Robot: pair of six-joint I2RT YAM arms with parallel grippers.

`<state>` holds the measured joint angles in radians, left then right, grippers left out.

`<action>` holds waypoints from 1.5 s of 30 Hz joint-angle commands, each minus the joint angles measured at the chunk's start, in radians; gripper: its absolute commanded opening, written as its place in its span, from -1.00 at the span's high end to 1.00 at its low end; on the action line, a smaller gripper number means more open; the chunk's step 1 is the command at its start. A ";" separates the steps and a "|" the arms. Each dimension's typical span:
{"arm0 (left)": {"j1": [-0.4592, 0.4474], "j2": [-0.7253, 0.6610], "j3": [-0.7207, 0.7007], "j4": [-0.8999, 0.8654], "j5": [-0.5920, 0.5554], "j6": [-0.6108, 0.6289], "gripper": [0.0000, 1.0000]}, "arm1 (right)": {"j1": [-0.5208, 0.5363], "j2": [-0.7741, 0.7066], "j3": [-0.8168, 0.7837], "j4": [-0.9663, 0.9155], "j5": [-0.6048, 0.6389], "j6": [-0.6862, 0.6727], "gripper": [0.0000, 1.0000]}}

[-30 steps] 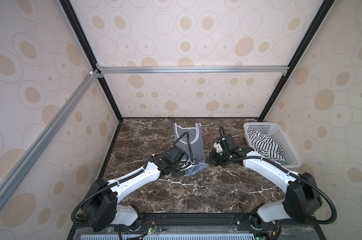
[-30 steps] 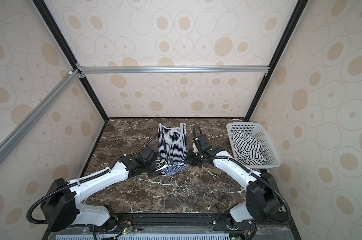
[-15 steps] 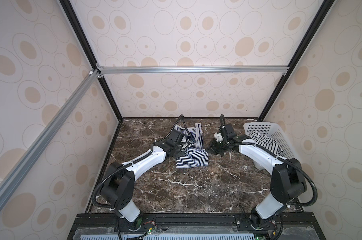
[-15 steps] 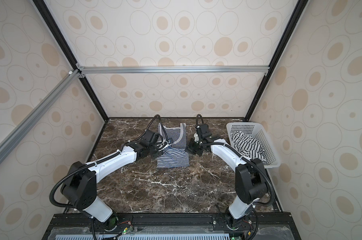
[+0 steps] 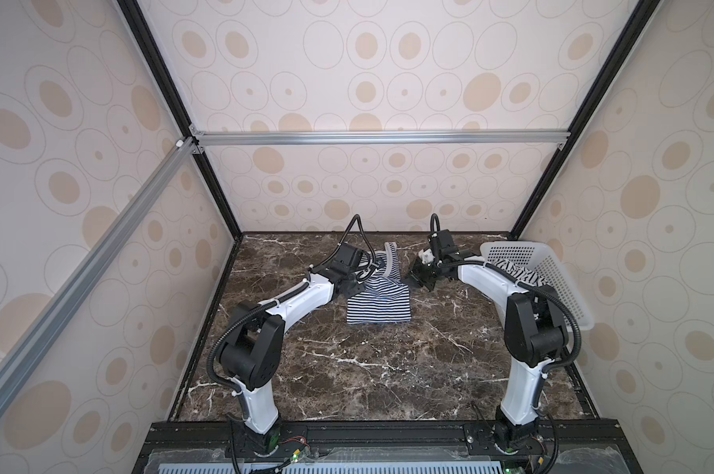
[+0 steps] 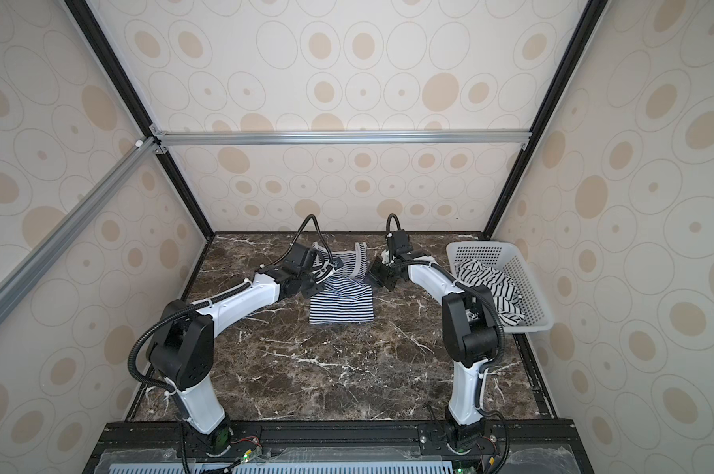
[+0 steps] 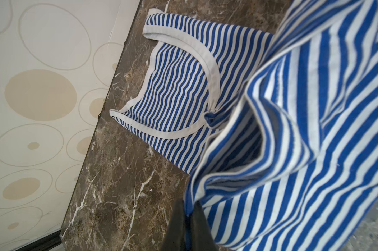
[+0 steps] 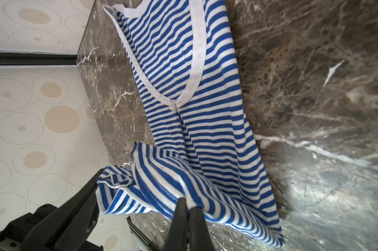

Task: Fold and stack tank tops
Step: Fold the tank top at the top-center of the table.

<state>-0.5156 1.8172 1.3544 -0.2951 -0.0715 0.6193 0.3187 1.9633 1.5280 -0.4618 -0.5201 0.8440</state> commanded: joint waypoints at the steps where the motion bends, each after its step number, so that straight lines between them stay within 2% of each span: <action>1: 0.019 0.035 0.058 0.001 -0.011 0.023 0.84 | -0.015 0.064 0.062 0.001 -0.020 0.000 1.00; 7: 0.042 0.086 0.069 0.015 -0.010 0.027 0.81 | -0.031 0.168 0.145 -0.006 -0.040 -0.002 1.00; 19: 0.075 0.186 0.120 0.057 -0.004 0.017 0.79 | -0.035 0.283 0.246 0.022 -0.064 0.022 0.98; 28: 0.086 0.262 0.171 0.057 -0.010 0.019 0.74 | -0.072 0.327 0.276 0.027 -0.061 0.041 0.98; 35: 0.089 0.292 0.186 0.075 -0.019 0.010 0.62 | -0.077 0.335 0.270 0.044 -0.063 0.052 0.95; 38: 0.093 0.289 0.184 0.091 -0.038 -0.005 0.59 | -0.082 0.338 0.270 0.058 -0.064 0.057 0.87; 43: 0.100 0.240 0.145 0.135 -0.075 -0.037 0.42 | -0.088 0.293 0.250 0.075 -0.049 0.050 0.54; 45: 0.101 0.196 0.107 0.153 -0.070 -0.054 0.37 | -0.086 0.252 0.213 0.094 -0.034 0.042 0.47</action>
<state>-0.4240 2.0857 1.4834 -0.1802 -0.1253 0.5911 0.2398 2.2761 1.7710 -0.3874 -0.5728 0.8913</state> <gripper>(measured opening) 0.310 0.254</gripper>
